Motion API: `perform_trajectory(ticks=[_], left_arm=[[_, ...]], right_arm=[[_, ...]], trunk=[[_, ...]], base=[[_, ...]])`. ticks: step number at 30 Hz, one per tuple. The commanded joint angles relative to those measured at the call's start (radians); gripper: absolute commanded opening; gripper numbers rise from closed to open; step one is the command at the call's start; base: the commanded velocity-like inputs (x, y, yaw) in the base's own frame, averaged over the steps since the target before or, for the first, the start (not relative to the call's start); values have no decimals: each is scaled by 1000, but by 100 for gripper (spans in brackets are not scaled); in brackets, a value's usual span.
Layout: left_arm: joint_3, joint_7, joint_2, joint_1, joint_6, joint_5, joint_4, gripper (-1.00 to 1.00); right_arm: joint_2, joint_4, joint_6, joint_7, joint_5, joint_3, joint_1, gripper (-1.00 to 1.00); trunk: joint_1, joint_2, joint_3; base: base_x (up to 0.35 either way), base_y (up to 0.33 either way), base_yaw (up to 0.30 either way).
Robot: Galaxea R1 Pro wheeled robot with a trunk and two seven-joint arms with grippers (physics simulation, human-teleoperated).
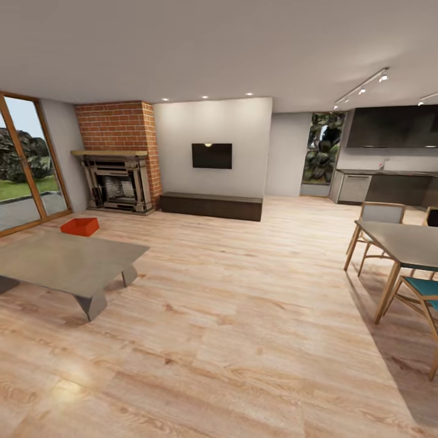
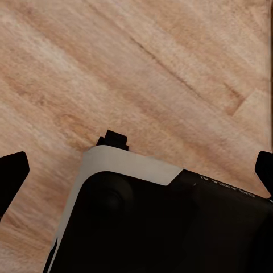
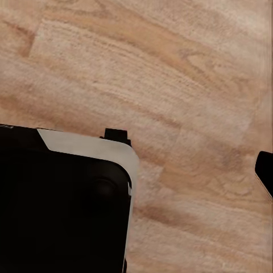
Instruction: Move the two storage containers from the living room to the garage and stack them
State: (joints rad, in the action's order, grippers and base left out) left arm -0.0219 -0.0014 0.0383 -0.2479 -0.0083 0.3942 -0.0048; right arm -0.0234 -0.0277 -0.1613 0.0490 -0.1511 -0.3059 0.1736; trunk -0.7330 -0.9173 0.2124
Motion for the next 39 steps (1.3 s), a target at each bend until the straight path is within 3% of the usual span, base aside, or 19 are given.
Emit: perform_trajectory(ticks=[1, 39], left_arm=[[-2, 0, 0, -1, -1, 6, 0, 100], [-1, 0, 0, -1, -1, 8, 0, 100]], right_arm=[[0, -3, -6, 1, -10, -9, 1, 100], [0, -3, -6, 1, -10, -8, 1, 100]], trunk=[[-1, -1, 1], [-1, -1, 1]], base=[[322, 0, 0], [322, 0, 0]])
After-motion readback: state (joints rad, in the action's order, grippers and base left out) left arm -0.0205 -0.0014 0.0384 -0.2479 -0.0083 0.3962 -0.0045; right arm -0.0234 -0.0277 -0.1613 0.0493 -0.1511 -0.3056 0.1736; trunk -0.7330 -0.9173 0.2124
